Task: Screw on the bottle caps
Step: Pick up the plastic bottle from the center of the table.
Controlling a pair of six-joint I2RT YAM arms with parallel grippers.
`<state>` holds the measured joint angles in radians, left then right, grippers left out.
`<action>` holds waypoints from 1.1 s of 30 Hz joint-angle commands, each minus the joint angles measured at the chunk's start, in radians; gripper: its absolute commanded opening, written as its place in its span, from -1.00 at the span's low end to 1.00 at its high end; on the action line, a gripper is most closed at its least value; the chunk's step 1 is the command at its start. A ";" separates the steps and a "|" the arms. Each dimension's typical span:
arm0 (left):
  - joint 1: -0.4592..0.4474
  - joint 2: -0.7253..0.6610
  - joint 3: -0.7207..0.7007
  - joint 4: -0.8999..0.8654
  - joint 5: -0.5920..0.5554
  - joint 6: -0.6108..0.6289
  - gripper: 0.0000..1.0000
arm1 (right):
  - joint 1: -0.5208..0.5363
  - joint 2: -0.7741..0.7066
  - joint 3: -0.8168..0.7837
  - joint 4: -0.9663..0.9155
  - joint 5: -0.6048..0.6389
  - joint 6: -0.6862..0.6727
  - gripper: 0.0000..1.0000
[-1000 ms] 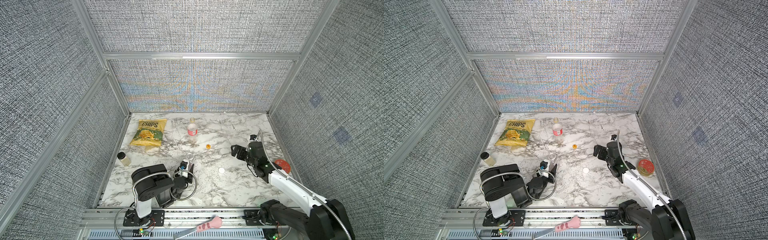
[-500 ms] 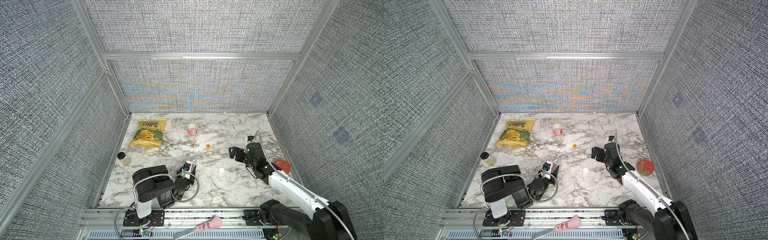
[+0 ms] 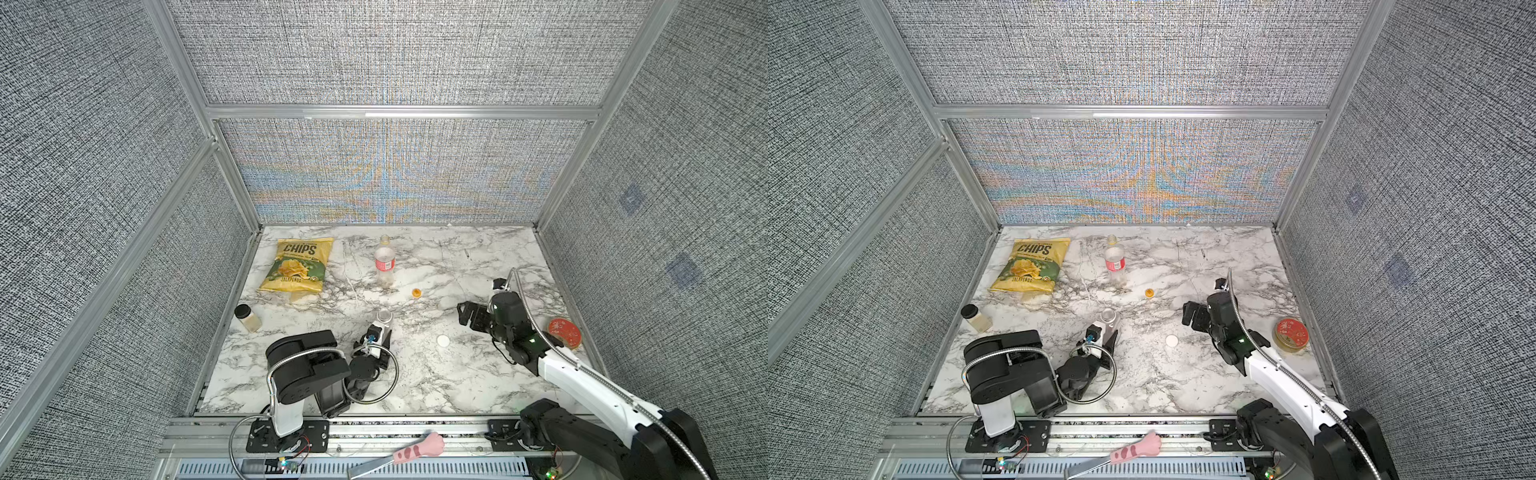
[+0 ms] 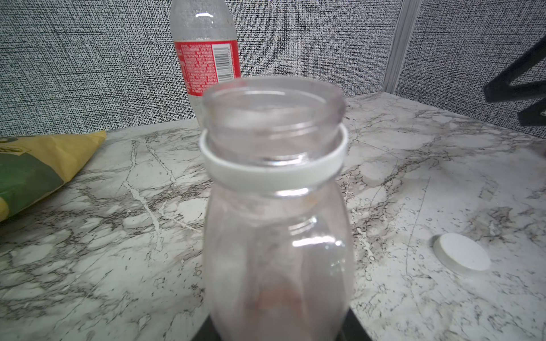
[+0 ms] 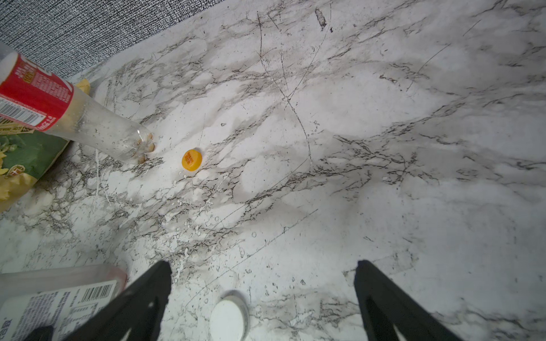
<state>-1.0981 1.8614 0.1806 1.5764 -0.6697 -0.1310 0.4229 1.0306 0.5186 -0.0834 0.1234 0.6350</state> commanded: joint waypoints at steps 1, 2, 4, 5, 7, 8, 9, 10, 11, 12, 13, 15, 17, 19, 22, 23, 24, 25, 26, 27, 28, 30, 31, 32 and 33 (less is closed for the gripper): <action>-0.004 0.001 0.000 0.053 -0.014 0.007 -0.22 | 0.010 0.000 0.001 -0.004 0.013 0.002 0.98; -0.005 0.001 -0.001 0.053 -0.015 0.007 -0.24 | 0.012 0.000 0.003 -0.009 0.014 0.004 0.98; -0.010 0.001 -0.001 0.053 -0.021 0.011 -0.27 | 0.021 -0.003 0.007 -0.024 0.019 0.006 0.98; -0.012 0.001 -0.003 0.053 -0.025 0.010 -0.27 | 0.025 -0.005 0.008 -0.033 0.021 0.008 0.98; -0.017 -0.002 -0.003 0.053 -0.030 0.012 -0.28 | 0.033 -0.007 0.011 -0.054 0.017 0.012 0.98; -0.019 -0.001 -0.003 0.053 -0.033 0.013 -0.29 | 0.038 -0.004 0.017 -0.073 0.003 0.008 0.97; -0.020 -0.002 -0.003 0.053 -0.035 0.012 -0.30 | 0.043 0.002 0.028 -0.097 -0.008 0.006 0.96; -0.022 -0.002 -0.003 0.053 -0.036 0.013 -0.30 | 0.050 0.006 0.043 -0.136 -0.013 0.003 0.94; -0.024 -0.004 -0.004 0.053 -0.037 0.013 -0.30 | 0.060 0.011 0.055 -0.175 -0.017 -0.002 0.92; -0.027 -0.004 -0.006 0.053 -0.037 0.012 -0.30 | 0.071 0.013 0.065 -0.206 -0.020 -0.006 0.91; -0.032 -0.005 -0.007 0.053 -0.040 0.013 -0.29 | 0.082 0.014 0.074 -0.244 -0.024 -0.012 0.89; -0.042 -0.012 -0.015 0.053 -0.045 0.011 -0.29 | 0.104 0.020 0.088 -0.304 -0.047 -0.028 0.83; -0.057 -0.022 -0.024 0.053 -0.047 0.011 -0.29 | 0.130 0.034 0.111 -0.369 -0.059 -0.042 0.79; -0.076 -0.035 -0.030 0.053 -0.060 0.013 -0.28 | 0.159 0.051 0.137 -0.433 -0.063 -0.057 0.76; -0.104 -0.052 -0.036 0.053 -0.065 0.020 -0.28 | 0.192 0.097 0.178 -0.492 -0.080 -0.089 0.73; -0.114 -0.054 -0.039 0.053 -0.066 0.024 -0.28 | 0.203 0.117 0.191 -0.509 -0.082 -0.102 0.73; -0.122 -0.057 -0.041 0.053 -0.064 0.024 -0.27 | 0.209 0.139 0.205 -0.520 -0.084 -0.114 0.73; -0.131 -0.058 -0.041 0.053 -0.059 0.026 -0.28 | 0.212 0.166 0.220 -0.534 -0.087 -0.124 0.73; -0.143 -0.058 -0.040 0.053 -0.060 0.037 -0.28 | 0.217 0.192 0.239 -0.550 -0.090 -0.132 0.71; -0.154 -0.060 -0.039 0.053 -0.067 0.042 -0.27 | 0.220 0.211 0.254 -0.561 -0.090 -0.136 0.69; -0.165 -0.065 -0.039 0.053 -0.073 0.052 -0.28 | 0.227 0.224 0.269 -0.569 -0.088 -0.142 0.69; -0.193 -0.082 -0.050 0.053 -0.095 0.065 -0.28 | 0.231 0.245 0.291 -0.586 -0.076 -0.153 0.69; -0.208 -0.098 -0.058 0.051 -0.104 0.072 -0.28 | 0.231 0.257 0.306 -0.599 -0.074 -0.163 0.69; -0.224 -0.115 -0.068 0.051 -0.114 0.079 -0.28 | 0.231 0.274 0.320 -0.609 -0.074 -0.171 0.69; -0.238 -0.131 -0.075 0.051 -0.121 0.090 -0.28 | 0.231 0.290 0.334 -0.618 -0.074 -0.177 0.69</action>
<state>-1.3113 1.7603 0.1181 1.5764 -0.7521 -0.0757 0.6529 1.2922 0.8230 -0.6426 0.0414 0.4946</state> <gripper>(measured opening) 0.363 0.848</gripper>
